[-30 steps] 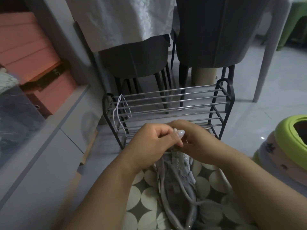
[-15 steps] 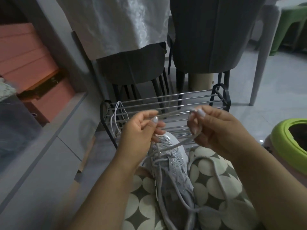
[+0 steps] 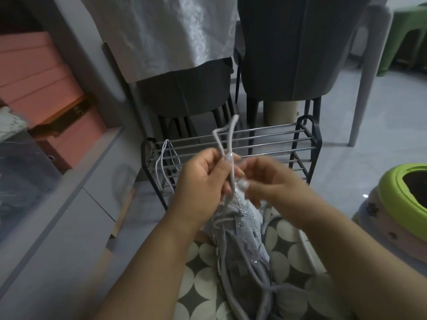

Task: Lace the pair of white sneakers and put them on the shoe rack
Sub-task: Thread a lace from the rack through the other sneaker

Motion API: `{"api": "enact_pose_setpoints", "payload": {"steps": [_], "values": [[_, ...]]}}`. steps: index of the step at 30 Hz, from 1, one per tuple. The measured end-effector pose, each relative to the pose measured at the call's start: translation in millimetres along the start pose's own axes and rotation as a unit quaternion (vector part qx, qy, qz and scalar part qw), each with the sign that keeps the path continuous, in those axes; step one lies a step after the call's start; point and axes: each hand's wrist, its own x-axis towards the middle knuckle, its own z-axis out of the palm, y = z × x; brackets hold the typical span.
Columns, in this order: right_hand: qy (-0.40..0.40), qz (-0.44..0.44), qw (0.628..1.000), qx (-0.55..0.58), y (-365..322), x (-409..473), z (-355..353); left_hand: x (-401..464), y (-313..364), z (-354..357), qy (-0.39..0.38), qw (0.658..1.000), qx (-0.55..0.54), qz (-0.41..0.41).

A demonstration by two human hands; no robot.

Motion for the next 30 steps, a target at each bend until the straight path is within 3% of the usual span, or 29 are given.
{"api": "enact_pose_setpoints", "payload": {"steps": [3, 6, 11, 14, 16, 21, 23, 26, 30], "values": [[-0.036, -0.002, 0.976, -0.215, 8.9, 1.1, 11.4, 1.7, 11.1, 1.0, 0.002, 0.999, -0.050, 0.005], [-0.039, -0.013, 0.946, -0.321, 8.9, 2.8, 5.6, 10.6, 19.6, -1.4, 0.021, 0.994, -0.105, 0.016], [-0.026, 0.046, 0.968, -0.246, 7.0, -3.1, -17.2, 28.4, 21.8, -7.5, 0.033, 0.995, -0.095, 0.020], [-0.019, 0.069, 0.995, -0.068, 12.4, -7.0, -18.6, 27.5, 11.8, -7.8, -0.008, 0.998, 0.055, -0.039], [-0.015, 0.087, 0.996, -0.014, 15.3, -9.6, -14.4, 21.0, 1.8, -7.9, -0.011, 0.985, 0.153, -0.077], [0.006, 0.148, 0.989, -0.004, 21.6, -14.4, -6.6, -14.6, -21.4, -10.0, 0.047, 0.948, 0.308, -0.062], [0.015, 0.155, 0.988, 0.007, 23.9, -14.6, -4.5, -30.5, -34.1, -9.8, 0.031, 0.927, 0.370, -0.044], [0.030, 0.135, 0.985, -0.103, 28.5, -12.8, -2.5, -45.1, -49.7, -2.9, -0.020, 0.910, 0.407, -0.071], [0.032, 0.118, 0.971, -0.206, 35.8, -11.0, 0.5, -48.1, -61.8, 2.0, -0.025, 0.903, 0.414, -0.110]]}}
